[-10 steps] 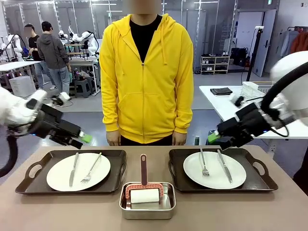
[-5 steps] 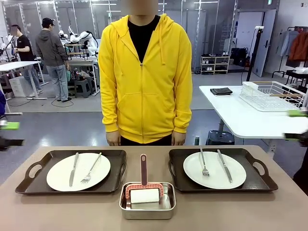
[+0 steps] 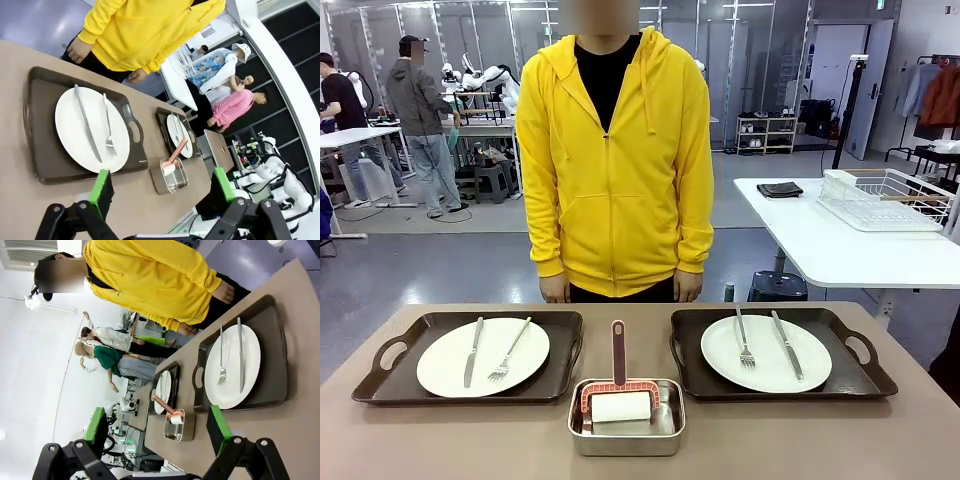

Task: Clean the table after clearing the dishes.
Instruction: When the left (or right) Handle tray is removed, use the left hand (or right hand) to clean the left (or right) side of the table with the Lint Roller.

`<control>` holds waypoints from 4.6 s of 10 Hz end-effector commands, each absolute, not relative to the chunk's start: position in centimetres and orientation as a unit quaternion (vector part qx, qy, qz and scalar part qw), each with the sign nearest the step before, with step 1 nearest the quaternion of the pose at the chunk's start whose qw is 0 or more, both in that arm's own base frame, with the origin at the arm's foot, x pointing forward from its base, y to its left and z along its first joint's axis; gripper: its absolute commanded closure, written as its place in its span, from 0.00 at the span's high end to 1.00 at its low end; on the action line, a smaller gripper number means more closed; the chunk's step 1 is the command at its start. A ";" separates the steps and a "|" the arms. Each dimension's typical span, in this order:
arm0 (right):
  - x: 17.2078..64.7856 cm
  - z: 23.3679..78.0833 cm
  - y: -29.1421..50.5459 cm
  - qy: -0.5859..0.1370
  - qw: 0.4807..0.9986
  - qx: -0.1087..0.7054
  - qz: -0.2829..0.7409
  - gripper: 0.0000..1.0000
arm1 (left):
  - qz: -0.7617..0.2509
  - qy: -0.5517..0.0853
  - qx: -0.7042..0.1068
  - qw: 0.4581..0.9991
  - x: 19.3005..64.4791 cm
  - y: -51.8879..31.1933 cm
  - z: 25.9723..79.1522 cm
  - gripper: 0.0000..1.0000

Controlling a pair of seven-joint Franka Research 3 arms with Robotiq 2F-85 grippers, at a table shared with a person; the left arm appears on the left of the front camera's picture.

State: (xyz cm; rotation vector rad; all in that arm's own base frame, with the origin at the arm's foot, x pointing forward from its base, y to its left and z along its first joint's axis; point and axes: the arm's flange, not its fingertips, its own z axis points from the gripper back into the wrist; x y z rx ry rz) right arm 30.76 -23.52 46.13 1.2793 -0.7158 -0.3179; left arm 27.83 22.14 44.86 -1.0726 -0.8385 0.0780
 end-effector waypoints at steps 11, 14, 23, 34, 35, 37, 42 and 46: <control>31.2 46.1 -23.0 -0.315 0.734 0.587 -0.133 1.00 | 0.018 -0.378 -0.509 0.773 28.8 21.6 44.8 1.00; 31.2 46.1 -23.0 -0.315 0.734 0.587 -0.133 1.00 | 0.018 -0.378 -0.509 0.773 28.8 21.6 44.8 1.00; 31.2 46.1 -23.0 -0.315 0.734 0.587 -0.133 1.00 | 0.018 -0.378 -0.509 0.773 28.8 21.6 44.8 1.00; 45.7 53.2 -2.0 -0.194 0.857 0.442 0.182 1.00 | 0.018 -0.378 -0.509 0.773 28.8 21.6 44.8 1.00; 47.5 53.4 3.5 -0.162 0.862 0.415 0.244 1.00 | 0.018 -0.378 -0.509 0.773 28.8 21.6 44.8 1.00; 49.4 52.8 12.5 -0.128 0.868 0.327 0.351 1.00 | 0.018 -0.378 -0.509 0.773 28.8 21.6 44.8 1.00; 51.3 49.3 25.9 -0.081 0.816 0.182 0.542 1.00 | 0.018 -0.378 -0.509 0.773 28.8 21.6 44.8 1.00; 50.9 48.8 26.8 -0.064 0.821 0.182 0.538 1.00 | 0.018 -0.378 -0.509 0.773 28.8 21.6 44.8 1.00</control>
